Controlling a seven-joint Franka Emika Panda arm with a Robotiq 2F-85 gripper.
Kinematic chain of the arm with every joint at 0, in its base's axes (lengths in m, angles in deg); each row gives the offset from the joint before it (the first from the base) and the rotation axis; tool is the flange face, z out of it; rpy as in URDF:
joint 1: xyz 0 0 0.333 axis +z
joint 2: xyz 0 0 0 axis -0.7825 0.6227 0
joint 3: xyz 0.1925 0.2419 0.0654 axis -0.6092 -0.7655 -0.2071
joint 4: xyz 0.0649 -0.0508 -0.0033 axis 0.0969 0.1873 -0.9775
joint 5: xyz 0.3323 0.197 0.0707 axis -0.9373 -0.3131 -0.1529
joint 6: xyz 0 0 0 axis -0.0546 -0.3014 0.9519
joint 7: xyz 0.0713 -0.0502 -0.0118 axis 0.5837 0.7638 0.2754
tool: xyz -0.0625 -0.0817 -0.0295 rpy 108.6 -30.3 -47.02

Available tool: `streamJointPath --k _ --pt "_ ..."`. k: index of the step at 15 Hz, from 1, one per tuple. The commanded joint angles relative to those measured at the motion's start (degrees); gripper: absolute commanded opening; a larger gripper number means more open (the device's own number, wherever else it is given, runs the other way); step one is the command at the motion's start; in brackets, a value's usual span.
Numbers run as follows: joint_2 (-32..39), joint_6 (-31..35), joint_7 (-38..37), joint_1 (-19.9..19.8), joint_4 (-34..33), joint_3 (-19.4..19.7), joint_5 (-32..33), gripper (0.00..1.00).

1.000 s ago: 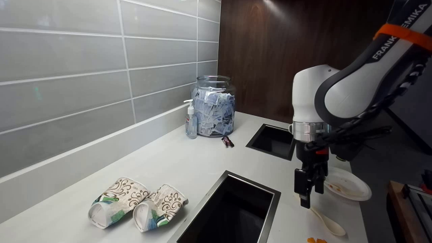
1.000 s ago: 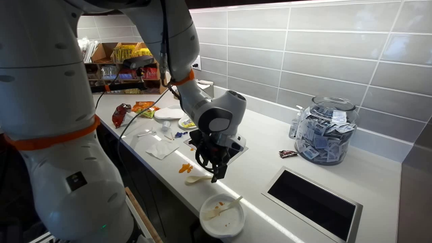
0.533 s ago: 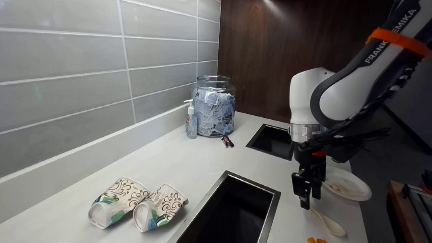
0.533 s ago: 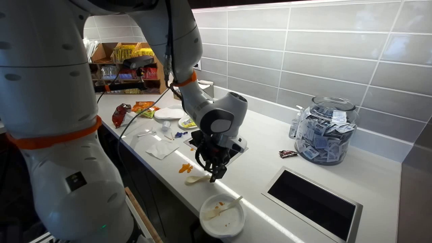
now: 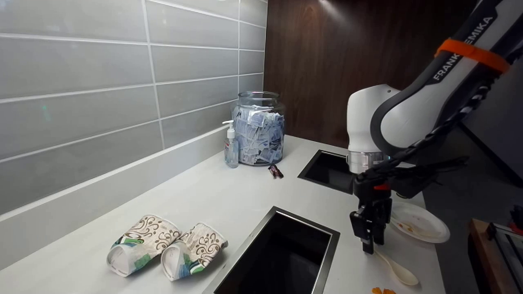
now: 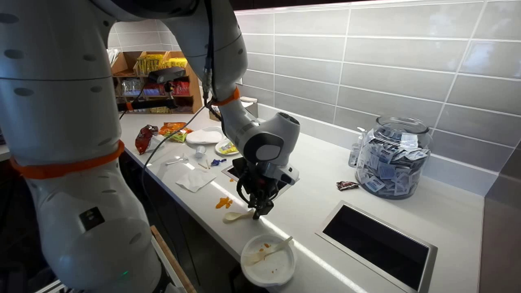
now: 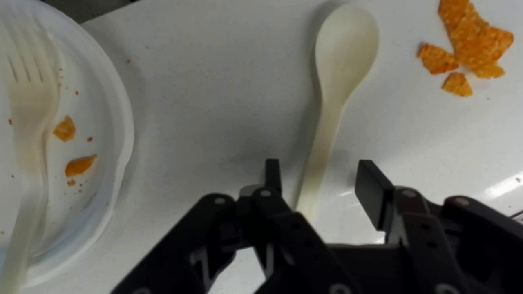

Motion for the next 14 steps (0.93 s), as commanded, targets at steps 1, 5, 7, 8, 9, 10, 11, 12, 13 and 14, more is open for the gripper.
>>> streamJointPath --k 1,5,7,8,9,10,11,12,13,14 --pt "1.4 0.1 1.2 -0.8 -1.1 -0.9 -2.3 0.19" --pt "1.5 -0.4 4.0 -2.0 -1.3 -0.9 -4.2 0.0" --pt "1.4 -0.7 5.8 -2.3 -1.4 -1.1 -5.3 0.03" --pt "1.4 -0.7 7.2 -2.4 -1.5 -1.3 -6.1 0.03" --pt "1.4 -1.0 9.1 -2.6 -1.7 -1.6 -7.1 0.03" --pt "1.4 -1.2 10.6 -2.7 -2.0 -1.8 -8.0 0.03" --pt "1.3 -1.6 12.4 -2.9 -2.2 -2.2 -8.9 0.03" --pt "1.3 -1.7 13.1 -2.7 -2.4 -2.3 -8.9 0.03" --pt "1.0 -2.3 14.8 -2.7 -2.6 -2.7 -9.1 0.03" --pt "0.8 -2.8 16.4 -2.6 -2.8 -3.0 -8.9 0.03"
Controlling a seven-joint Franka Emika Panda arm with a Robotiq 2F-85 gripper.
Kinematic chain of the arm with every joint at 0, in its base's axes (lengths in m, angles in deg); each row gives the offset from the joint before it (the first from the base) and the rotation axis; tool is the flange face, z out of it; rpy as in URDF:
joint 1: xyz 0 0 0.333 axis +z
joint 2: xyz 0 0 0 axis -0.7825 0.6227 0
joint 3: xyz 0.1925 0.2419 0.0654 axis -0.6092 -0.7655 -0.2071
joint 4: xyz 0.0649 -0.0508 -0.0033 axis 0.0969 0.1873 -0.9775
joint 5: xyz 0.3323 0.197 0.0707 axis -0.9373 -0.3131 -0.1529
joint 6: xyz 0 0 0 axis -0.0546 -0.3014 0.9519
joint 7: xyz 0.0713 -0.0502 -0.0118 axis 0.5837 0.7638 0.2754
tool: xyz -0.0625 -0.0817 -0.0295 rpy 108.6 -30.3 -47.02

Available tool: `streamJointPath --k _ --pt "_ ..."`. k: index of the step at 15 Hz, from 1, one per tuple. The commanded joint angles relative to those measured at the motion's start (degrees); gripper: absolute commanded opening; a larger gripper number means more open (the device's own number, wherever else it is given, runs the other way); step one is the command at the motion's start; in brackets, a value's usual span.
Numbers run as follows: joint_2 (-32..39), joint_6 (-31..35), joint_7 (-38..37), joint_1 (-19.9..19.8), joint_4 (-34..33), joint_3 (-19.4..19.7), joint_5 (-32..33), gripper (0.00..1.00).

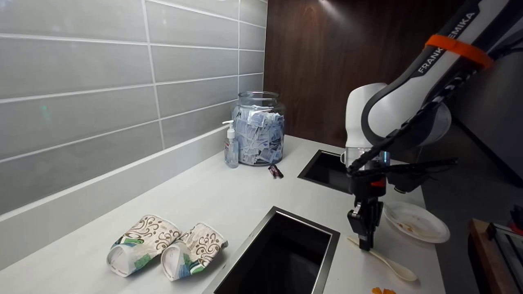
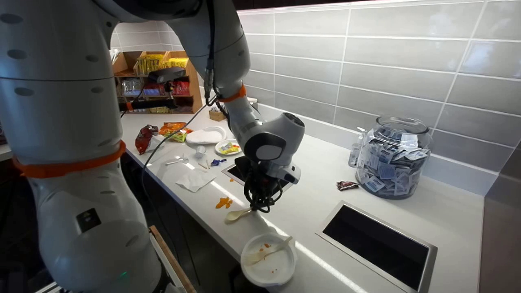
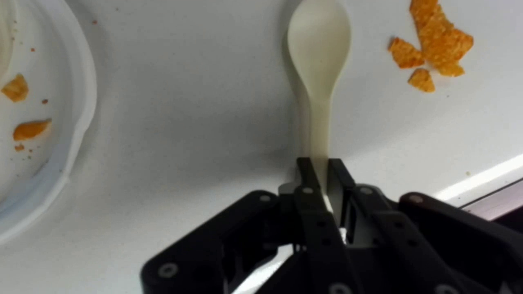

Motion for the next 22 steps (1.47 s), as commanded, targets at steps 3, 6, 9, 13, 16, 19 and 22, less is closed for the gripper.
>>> streamJointPath --k 3,6,9,13,16,19,22 --pt "-0.1 -4.3 9.1 -0.2 -2.1 -2.2 -0.3 0.03" --pt "-1.0 -7.3 14.4 0.0 -2.7 -3.4 0.3 0.03" --pt "-2.1 -11.1 21.2 0.1 -3.4 -4.2 0.3 0.03" --pt "-3.7 -16.0 27.0 0.7 -4.5 -4.5 2.3 0.03" --pt "-3.6 -20.3 35.6 1.0 -6.3 -5.0 1.1 0.03" --pt "-3.7 -25.0 41.2 1.7 -8.1 -5.2 1.4 0.03" --pt "-5.7 -27.7 43.5 2.6 -8.3 -5.3 1.8 0.03"
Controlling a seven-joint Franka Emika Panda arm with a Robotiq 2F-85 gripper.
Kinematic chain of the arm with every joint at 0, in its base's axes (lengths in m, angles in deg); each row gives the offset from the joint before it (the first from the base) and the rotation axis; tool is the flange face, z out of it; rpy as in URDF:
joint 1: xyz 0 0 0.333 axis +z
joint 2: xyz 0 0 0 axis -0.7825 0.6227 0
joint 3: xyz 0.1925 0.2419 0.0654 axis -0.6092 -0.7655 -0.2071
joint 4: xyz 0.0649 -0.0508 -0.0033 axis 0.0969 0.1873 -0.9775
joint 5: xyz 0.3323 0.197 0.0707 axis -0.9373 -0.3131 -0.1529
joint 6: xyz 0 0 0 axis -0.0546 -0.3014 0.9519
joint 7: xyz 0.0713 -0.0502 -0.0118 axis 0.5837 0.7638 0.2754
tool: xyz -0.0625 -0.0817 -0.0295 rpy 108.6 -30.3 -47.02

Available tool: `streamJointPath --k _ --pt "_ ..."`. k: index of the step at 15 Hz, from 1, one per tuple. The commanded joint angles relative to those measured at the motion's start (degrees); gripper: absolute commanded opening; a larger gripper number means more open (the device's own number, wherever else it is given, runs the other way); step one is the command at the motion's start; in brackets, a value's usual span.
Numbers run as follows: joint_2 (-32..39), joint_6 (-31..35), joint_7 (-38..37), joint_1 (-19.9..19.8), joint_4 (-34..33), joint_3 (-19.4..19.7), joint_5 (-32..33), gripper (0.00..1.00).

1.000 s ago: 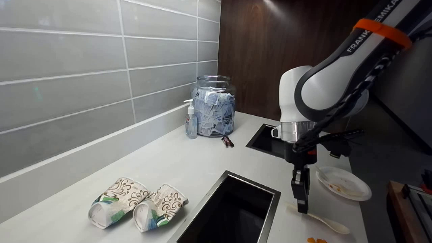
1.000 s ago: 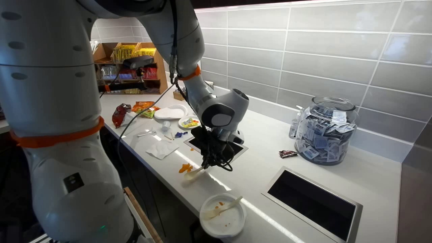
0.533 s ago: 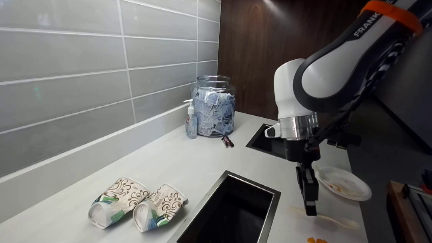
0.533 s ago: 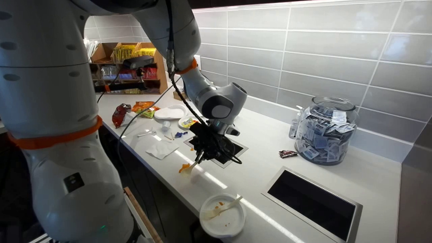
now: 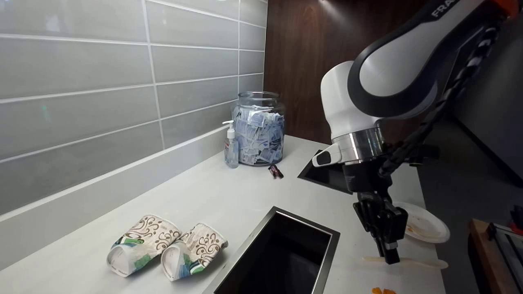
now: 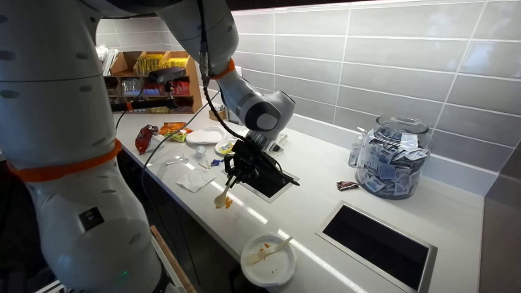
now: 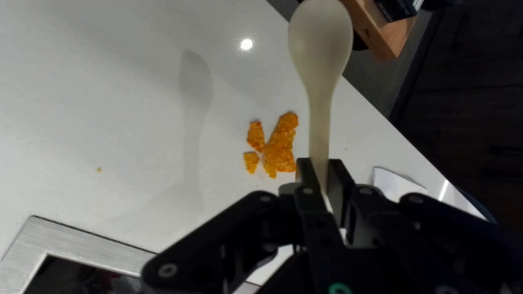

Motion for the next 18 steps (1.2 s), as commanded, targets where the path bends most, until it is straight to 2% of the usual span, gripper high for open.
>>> streamJointPath --k 1,2,7,8,9,18 --pt "-0.3 -0.9 1.0 0.8 -0.4 0.5 0.0 0.03" --pt "-0.6 -1.0 1.1 1.0 -0.5 0.5 0.0 0.13" --pt "-0.4 -1.0 1.1 0.9 -0.5 0.6 0.0 0.13" --pt "-0.4 -1.0 1.1 0.9 -0.5 0.7 0.0 0.03" --pt "0.0 -1.7 1.4 1.5 -1.1 0.1 0.9 0.03" --pt "-1.0 -0.6 13.4 6.3 0.3 -4.4 1.6 0.03"
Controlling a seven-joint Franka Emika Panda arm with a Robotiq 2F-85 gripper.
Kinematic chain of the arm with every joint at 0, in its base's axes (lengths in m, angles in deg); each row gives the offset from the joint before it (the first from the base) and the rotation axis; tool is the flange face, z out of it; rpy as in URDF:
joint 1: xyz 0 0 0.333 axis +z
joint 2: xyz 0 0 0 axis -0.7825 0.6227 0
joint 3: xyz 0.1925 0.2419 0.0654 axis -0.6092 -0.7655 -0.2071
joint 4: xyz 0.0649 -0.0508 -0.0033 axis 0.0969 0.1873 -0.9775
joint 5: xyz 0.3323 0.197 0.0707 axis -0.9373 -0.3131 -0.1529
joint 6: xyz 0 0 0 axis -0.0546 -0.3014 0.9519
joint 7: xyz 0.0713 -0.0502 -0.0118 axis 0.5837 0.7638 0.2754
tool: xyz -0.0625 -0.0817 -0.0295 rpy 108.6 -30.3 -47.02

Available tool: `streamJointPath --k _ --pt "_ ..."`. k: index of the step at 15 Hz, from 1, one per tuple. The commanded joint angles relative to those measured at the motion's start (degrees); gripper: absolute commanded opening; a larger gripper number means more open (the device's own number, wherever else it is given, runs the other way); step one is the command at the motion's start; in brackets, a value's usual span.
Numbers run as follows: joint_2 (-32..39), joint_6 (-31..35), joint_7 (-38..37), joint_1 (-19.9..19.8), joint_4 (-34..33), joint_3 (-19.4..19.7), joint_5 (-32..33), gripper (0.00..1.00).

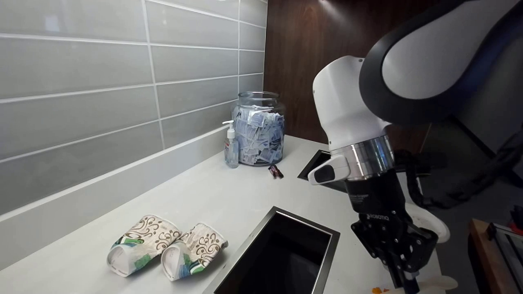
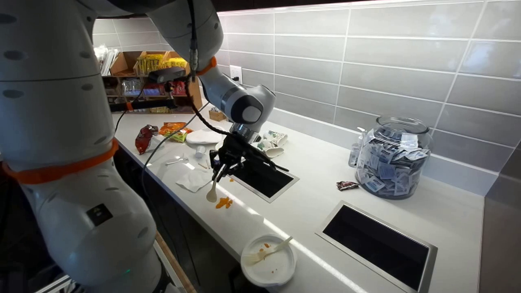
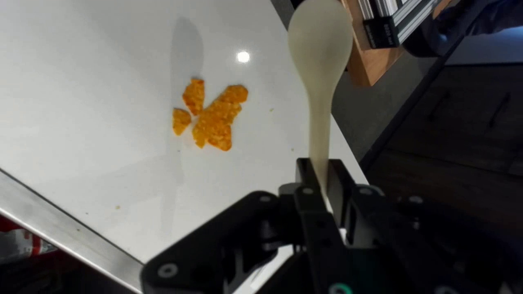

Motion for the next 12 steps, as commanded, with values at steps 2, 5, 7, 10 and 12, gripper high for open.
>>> streamJointPath --k 2,5,7,10,12 --pt "-0.5 0.6 6.5 2.2 1.0 -1.4 2.9 0.03" --pt "0.2 0.7 9.3 3.1 0.5 -2.0 5.0 0.03" --pt "0.8 0.8 10.7 3.7 0.1 -2.5 6.4 0.03" --pt "1.4 0.0 13.2 4.4 -0.6 -3.2 6.8 0.03" --pt "1.9 -0.3 14.3 4.7 -0.6 -3.5 7.1 0.03"
